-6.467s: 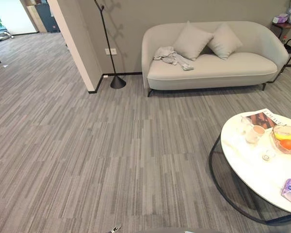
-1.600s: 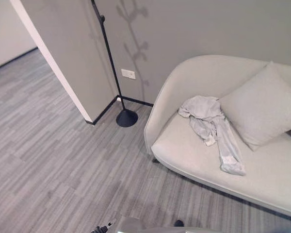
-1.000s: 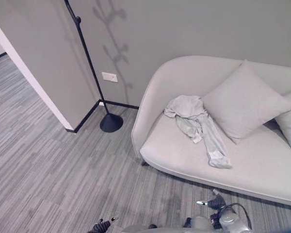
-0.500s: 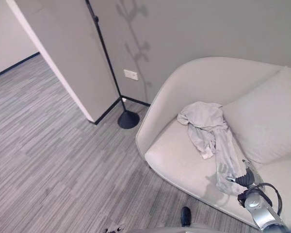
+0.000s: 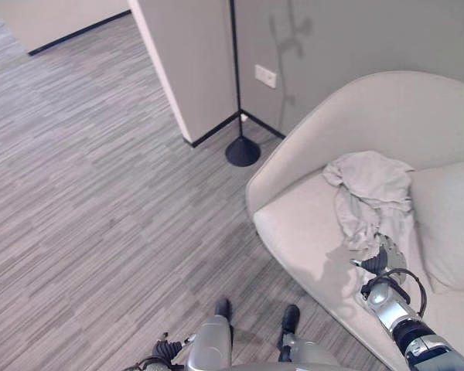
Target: Hang the clothes on the sofa on the clothes rack.
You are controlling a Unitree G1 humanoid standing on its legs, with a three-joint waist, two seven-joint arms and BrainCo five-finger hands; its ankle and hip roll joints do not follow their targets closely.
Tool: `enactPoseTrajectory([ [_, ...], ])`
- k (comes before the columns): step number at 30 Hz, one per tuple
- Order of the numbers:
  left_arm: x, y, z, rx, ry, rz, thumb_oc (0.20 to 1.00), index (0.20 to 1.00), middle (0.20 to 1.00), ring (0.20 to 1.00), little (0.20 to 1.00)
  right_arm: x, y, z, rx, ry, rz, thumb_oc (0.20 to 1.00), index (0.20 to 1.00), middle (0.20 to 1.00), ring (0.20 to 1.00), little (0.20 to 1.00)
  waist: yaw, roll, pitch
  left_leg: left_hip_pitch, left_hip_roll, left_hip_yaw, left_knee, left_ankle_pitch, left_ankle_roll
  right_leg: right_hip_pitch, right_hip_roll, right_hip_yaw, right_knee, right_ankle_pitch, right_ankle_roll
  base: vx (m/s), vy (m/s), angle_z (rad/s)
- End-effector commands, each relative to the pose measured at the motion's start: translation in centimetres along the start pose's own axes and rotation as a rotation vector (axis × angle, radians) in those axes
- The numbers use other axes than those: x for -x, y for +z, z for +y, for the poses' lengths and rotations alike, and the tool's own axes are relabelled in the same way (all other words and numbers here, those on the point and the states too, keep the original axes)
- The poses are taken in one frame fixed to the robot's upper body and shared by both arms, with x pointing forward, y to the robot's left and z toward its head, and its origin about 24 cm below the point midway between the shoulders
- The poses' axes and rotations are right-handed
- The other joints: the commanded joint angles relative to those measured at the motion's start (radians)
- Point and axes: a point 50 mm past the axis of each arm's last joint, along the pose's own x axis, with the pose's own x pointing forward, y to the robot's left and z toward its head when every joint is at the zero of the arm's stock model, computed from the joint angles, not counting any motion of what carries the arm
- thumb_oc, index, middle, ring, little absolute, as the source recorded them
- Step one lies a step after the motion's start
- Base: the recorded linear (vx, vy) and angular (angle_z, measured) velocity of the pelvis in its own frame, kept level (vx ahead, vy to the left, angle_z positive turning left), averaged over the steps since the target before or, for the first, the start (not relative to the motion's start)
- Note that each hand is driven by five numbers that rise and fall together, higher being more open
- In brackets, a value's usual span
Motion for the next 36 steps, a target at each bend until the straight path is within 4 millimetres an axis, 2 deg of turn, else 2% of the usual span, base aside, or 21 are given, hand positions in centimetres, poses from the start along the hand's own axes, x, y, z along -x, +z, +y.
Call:
enactPoseTrajectory([
  [1,0.5,-0.2,-1.1,-0.089,-0.021,-0.056,1.000,1.000,1.000,1.000,1.000,-0.3,-0.2,-1.1,0.002,-0.112,0.006,1.000,1.000,1.000,1.000,1.000,0.024,0.009,-0.027,-0.009,0.039,-0.034,-0.030,0.206,-0.002,0.113,-0.034,0.062,0.007,0.052,0.021,0.27,0.312,-0.17],
  [2,0.5,-0.1,-1.0,-0.115,-0.019,-0.076,1.000,1.000,1.000,1.000,1.000,-0.1,-0.2,-0.8,-0.007,-0.120,0.031,1.000,1.000,1.000,1.000,1.000,0.028,0.018,-0.032,0.008,0.028,-0.005,-0.031,0.201,-0.001,0.119,-0.054,0.079,0.002,0.055,0.025,0.22,0.289,-0.16],
  [4,0.4,0.6,-0.8,-0.101,-0.007,-0.102,1.000,1.000,1.000,1.000,1.000,-0.3,0.4,-0.9,-0.010,-0.139,0.028,1.000,1.000,1.000,1.000,1.000,0.034,0.017,-0.025,0.000,0.018,0.002,-0.025,0.201,0.004,0.103,-0.066,0.091,0.002,0.065,0.031,0.07,0.159,-0.39],
  [6,-0.1,3.5,0.1,-0.022,0.047,-0.183,1.000,1.000,1.000,1.000,1.000,-1.3,2.5,-1.6,0.024,-0.196,-0.017,1.000,1.000,1.000,1.000,1.000,0.045,0.006,0.006,-0.046,-0.007,0.017,0.021,0.187,0.014,0.046,-0.094,0.118,0.006,0.092,0.041,-0.04,0.122,-0.92],
  [7,-0.1,3.5,0.1,-0.021,0.047,-0.184,1.000,1.000,1.000,1.000,1.000,-1.3,2.5,-1.7,0.024,-0.197,-0.018,1.000,1.000,1.000,1.000,1.000,0.045,0.006,0.004,-0.051,-0.006,0.017,0.022,0.189,0.015,0.042,-0.094,0.118,0.006,0.094,0.041,-0.03,0.093,-0.37],
  [9,-0.2,4.8,0.2,0.005,0.066,-0.222,1.000,1.000,1.000,1.000,1.000,-1.8,3.2,-2.2,0.037,-0.233,-0.025,1.000,1.000,1.000,1.000,1.000,0.050,-0.002,0.019,-0.076,-0.013,0.025,0.045,0.179,0.020,0.020,-0.106,0.122,0.009,0.104,0.043,0.00,0.036,0.00],
  [11,-0.2,6.8,0.3,0.024,0.077,-0.284,1.000,1.000,1.000,1.000,1.000,-3.0,3.9,-4.0,0.072,-0.332,-0.028,1.000,1.000,1.000,1.000,1.000,0.054,-0.014,0.042,-0.122,-0.022,0.029,0.072,0.171,0.025,-0.021,-0.118,0.125,0.015,0.124,0.046,-0.01,0.016,-0.05],
  [12,-0.2,6.8,0.3,0.024,0.077,-0.284,1.000,1.000,1.000,1.000,1.000,-3.0,3.9,-4.0,0.072,-0.333,-0.028,1.000,1.000,1.000,1.000,1.000,0.054,-0.014,0.041,-0.123,-0.022,0.029,0.072,0.171,0.025,-0.022,-0.118,0.125,0.015,0.124,0.046,-0.01,0.008,-0.04],
  [17,0.0,9.2,-0.1,0.035,0.060,-0.365,1.000,1.000,1.000,1.000,1.000,-5.1,3.5,-7.5,0.174,-0.482,0.023,1.000,1.000,1.000,1.000,1.000,0.068,-0.023,0.059,-0.191,-0.030,0.014,0.096,0.173,0.027,-0.081,-0.120,0.124,0.025,0.136,0.049,0.00,-0.032,0.09],
  [23,-0.1,8.2,-0.5,0.006,0.054,-0.321,1.000,1.000,1.000,1.000,1.000,-5.8,2.9,-9.1,0.181,-0.529,0.061,1.000,1.000,1.000,1.000,1.000,0.071,-0.027,0.055,-0.188,-0.035,0.007,0.089,0.171,0.030,-0.079,-0.121,0.115,0.037,0.123,0.053,0.05,-0.018,0.05],
  [25,-0.2,7.7,-0.5,0.000,0.056,-0.300,1.000,1.000,1.000,1.000,1.000,-5.8,2.3,-9.1,0.190,-0.526,0.074,1.000,1.000,1.000,1.000,1.000,0.069,-0.031,0.052,-0.191,-0.038,0.001,0.116,0.148,0.037,-0.075,-0.129,0.111,0.059,0.109,0.054,0.07,0.012,0.04],
  [27,-0.2,7.0,-0.5,0.009,0.054,-0.274,1.000,1.000,1.000,1.000,1.000,-5.7,1.4,-9.3,0.184,-0.522,0.095,1.000,1.000,1.000,1.000,1.000,0.071,-0.031,0.045,-0.192,-0.050,-0.009,0.169,0.099,0.056,-0.066,-0.146,0.106,0.112,0.077,0.056,0.14,0.065,0.15],
  [28,-0.3,6.0,-0.2,-0.007,0.058,-0.235,1.000,1.000,1.000,1.000,1.000,-5.5,0.0,-9.5,0.181,-0.519,0.143,1.000,1.000,1.000,1.000,1.000,0.075,-0.027,0.034,-0.166,-0.080,-0.016,0.191,0.053,0.083,-0.059,-0.173,0.099,0.191,0.075,0.063,0.25,0.149,0.24],
  [29,-0.3,5.3,0.0,-0.029,0.059,-0.212,1.000,1.000,1.000,1.000,1.000,-5.5,-0.9,-9.8,0.175,-0.526,0.171,1.000,1.000,1.000,1.000,1.000,0.075,-0.018,0.031,-0.145,-0.099,-0.015,0.196,0.032,0.100,-0.068,-0.193,0.097,0.264,0.092,0.065,0.21,0.128,0.21],
  [30,-0.3,5.3,0.0,-0.029,0.059,-0.212,1.000,1.000,1.000,1.000,1.000,-5.5,-0.9,-9.8,0.175,-0.526,0.171,1.000,1.000,1.000,1.000,1.000,0.075,-0.018,0.031,-0.145,-0.099,-0.015,0.196,0.032,0.100,-0.068,-0.193,0.097,0.264,0.092,0.065,0.14,0.171,0.24],
  [31,-0.4,4.9,0.3,-0.039,0.062,-0.197,1.000,1.000,1.000,1.000,1.000,-5.6,-1.1,-10.4,0.157,-0.543,0.181,1.000,1.000,1.000,1.000,1.000,0.070,-0.006,0.038,-0.121,-0.111,-0.018,0.197,0.023,0.118,-0.104,-0.212,0.115,0.382,0.135,0.059,0.20,0.297,0.27],
  [32,-0.5,5.0,1.1,-0.081,0.074,-0.205,1.000,1.000,1.000,1.000,1.000,-6.1,-0.9,-11.7,0.126,-0.585,0.184,1.000,1.000,1.000,1.000,1.000,0.057,0.030,0.074,-0.062,-0.119,-0.017,0.196,-0.010,0.140,-0.190,-0.218,0.170,0.600,0.146,0.056,0.22,0.382,0.20],
  [33,-0.6,5.5,1.6,-0.107,0.083,-0.223,1.000,1.000,1.000,1.000,1.000,-6.3,-0.8,-12.1,0.133,-0.600,0.177,1.000,1.000,1.000,1.000,1.000,0.060,0.046,0.084,-0.047,-0.115,-0.006,0.190,-0.008,0.143,-0.219,-0.224,0.147,0.640,0.144,0.053,0.22,0.336,0.19],
  [34,-0.6,5.9,1.5,-0.107,0.081,-0.240,1.000,1.000,1.000,1.000,1.000,-6.4,-0.5,-12.4,0.127,-0.609,0.178,1.000,1.000,1.000,1.000,1.000,0.059,0.048,0.094,-0.018,-0.126,0.000,0.181,-0.021,0.144,-0.252,-0.224,0.131,0.675,0.122,0.051,0.15,0.143,0.20],
  [35,-0.5,6.7,1.5,-0.091,0.079,-0.264,1.000,1.000,1.000,1.000,1.000,-6.5,-0.3,-12.5,0.123,-0.617,0.175,1.000,1.000,1.000,1.000,1.000,0.050,0.043,0.101,0.006,-0.138,-0.002,0.173,-0.026,0.143,-0.273,-0.196,0.117,0.640,0.103,0.046,0.13,0.053,0.10],
  [36,-0.6,6.7,1.5,-0.090,0.079,-0.264,1.000,1.000,1.000,1.000,1.000,-6.5,-0.2,-12.5,0.123,-0.617,0.175,1.000,1.000,1.000,1.000,1.000,0.049,0.044,0.104,0.010,-0.137,-0.003,0.172,-0.027,0.142,-0.268,-0.195,0.115,0.639,0.101,0.045,0.13,-0.060,-0.14],
])
